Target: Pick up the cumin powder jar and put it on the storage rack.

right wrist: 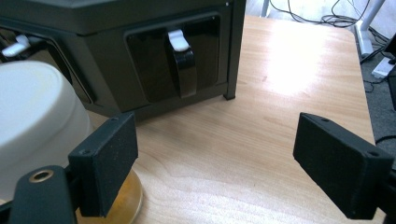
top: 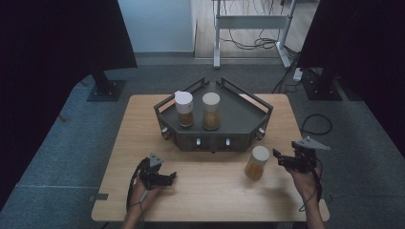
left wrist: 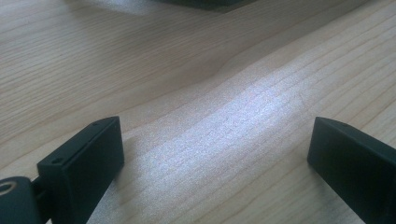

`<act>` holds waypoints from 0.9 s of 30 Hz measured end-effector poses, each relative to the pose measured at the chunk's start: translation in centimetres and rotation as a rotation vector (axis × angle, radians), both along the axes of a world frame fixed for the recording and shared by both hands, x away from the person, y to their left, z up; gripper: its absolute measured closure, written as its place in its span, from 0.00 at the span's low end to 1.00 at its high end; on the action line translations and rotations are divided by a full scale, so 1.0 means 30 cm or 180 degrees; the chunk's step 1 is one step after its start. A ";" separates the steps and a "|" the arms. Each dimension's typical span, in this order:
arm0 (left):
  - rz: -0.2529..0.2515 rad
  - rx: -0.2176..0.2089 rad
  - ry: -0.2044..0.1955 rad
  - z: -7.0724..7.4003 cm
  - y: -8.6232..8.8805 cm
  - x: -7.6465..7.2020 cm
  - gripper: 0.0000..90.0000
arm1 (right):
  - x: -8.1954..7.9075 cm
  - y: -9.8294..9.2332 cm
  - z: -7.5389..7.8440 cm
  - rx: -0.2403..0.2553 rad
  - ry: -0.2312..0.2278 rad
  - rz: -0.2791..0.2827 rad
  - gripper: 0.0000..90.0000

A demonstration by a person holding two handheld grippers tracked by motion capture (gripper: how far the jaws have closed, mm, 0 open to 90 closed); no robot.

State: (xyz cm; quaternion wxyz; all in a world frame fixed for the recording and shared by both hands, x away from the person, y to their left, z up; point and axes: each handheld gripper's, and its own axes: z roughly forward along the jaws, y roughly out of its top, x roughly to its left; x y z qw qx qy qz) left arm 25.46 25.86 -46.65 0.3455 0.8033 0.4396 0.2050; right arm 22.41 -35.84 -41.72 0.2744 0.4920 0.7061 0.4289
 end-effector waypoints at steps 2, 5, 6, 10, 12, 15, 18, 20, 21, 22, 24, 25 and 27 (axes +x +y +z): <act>0.0001 0.0000 0.0000 0.000 0.000 0.000 0.04 | -0.001 0.000 -0.007 -0.0005 0.0011 -0.0006 0.15; 0.0002 0.0000 0.0000 0.000 0.000 -0.001 0.04 | -0.003 0.002 -0.017 -0.0015 0.0027 -0.0018 0.15; 0.0003 -0.0001 0.0000 0.000 0.000 -0.001 0.04 | -0.004 0.002 -0.021 -0.0014 0.0032 -0.0021 0.15; 0.0003 0.0000 0.0000 0.000 0.000 -0.001 0.04 | -0.006 0.002 -0.035 -0.0021 0.0060 -0.0033 0.15; 0.0003 0.0000 0.0000 0.000 0.000 -0.001 0.04 | -0.007 0.001 -0.043 -0.0021 0.0074 -0.0037 0.15; 0.0003 -0.0001 -0.0001 0.000 0.000 -0.001 0.04 | -0.008 0.001 -0.056 -0.0017 0.0105 -0.0043 0.15; 0.0004 -0.0001 0.0000 0.000 0.000 -0.001 0.04 | -0.009 0.003 -0.067 -0.0027 0.0132 -0.0046 0.15; 0.0004 -0.0001 -0.0001 0.000 0.000 -0.001 0.04 | -0.009 0.004 -0.074 -0.0034 0.0150 -0.0049 0.15; 0.0004 -0.0001 0.0000 0.000 0.000 -0.001 0.04 | -0.010 0.004 -0.079 -0.0037 0.0160 -0.0047 0.15; 0.0004 -0.0001 0.0000 0.000 0.000 -0.001 0.04 | -0.010 0.004 -0.083 -0.0037 0.0173 -0.0051 0.15; 0.0004 -0.0001 0.0000 0.000 0.000 -0.001 0.04 | -0.011 0.005 -0.092 -0.0043 0.0190 -0.0053 0.15; 0.0005 -0.0001 0.0000 0.000 -0.001 -0.001 0.04 | -0.012 0.006 -0.096 -0.0048 0.0198 -0.0054 0.15; 0.0006 -0.0001 -0.0001 0.000 -0.001 -0.001 0.04 | -0.012 0.007 -0.105 -0.0055 0.0220 -0.0054 0.15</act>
